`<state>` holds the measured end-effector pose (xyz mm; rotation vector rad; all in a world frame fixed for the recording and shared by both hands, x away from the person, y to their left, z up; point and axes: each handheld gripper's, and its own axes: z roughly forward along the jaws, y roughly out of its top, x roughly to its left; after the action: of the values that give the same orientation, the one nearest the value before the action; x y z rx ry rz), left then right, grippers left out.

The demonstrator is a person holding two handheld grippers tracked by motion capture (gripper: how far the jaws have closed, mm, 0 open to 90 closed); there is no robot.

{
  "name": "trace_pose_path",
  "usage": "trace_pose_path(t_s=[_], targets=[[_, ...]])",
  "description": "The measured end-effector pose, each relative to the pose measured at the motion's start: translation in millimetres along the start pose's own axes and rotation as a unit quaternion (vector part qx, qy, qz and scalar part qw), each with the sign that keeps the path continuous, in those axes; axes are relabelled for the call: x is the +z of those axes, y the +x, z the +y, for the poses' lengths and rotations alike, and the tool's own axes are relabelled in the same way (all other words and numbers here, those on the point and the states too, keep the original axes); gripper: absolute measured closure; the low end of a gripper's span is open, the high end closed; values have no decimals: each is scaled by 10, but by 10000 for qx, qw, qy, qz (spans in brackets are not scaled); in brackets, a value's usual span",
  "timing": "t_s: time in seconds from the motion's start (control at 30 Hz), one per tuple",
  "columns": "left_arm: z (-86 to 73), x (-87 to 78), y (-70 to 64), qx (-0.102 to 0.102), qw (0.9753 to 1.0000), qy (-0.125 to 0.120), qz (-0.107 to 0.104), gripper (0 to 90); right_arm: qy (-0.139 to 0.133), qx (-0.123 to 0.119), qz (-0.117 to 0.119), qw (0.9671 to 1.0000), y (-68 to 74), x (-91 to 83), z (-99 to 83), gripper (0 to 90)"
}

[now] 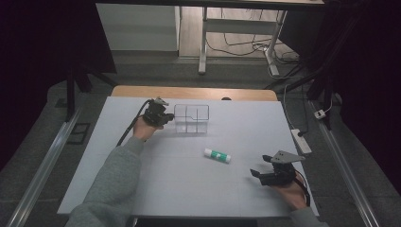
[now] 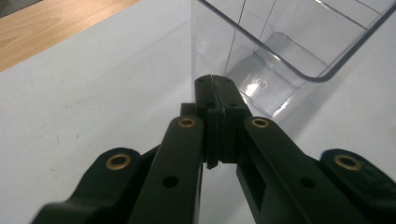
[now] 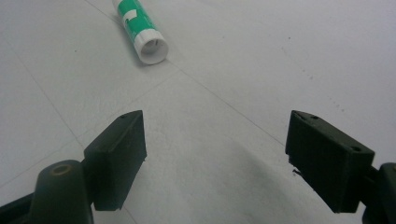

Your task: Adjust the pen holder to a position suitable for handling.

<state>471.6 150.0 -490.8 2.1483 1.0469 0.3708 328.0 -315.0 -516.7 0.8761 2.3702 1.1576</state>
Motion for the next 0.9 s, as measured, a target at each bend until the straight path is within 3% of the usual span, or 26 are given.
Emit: trace_pose_path(t_s=[0.57,0.9], targets=[[70,61,-60,55,10000,-3,-52,888,3,-8,31,10000,-3,1,0,199],[8,-90,-44,97,9999,-138,-38,888,-16,-4,-3,10000,-4,-10,0,199]])
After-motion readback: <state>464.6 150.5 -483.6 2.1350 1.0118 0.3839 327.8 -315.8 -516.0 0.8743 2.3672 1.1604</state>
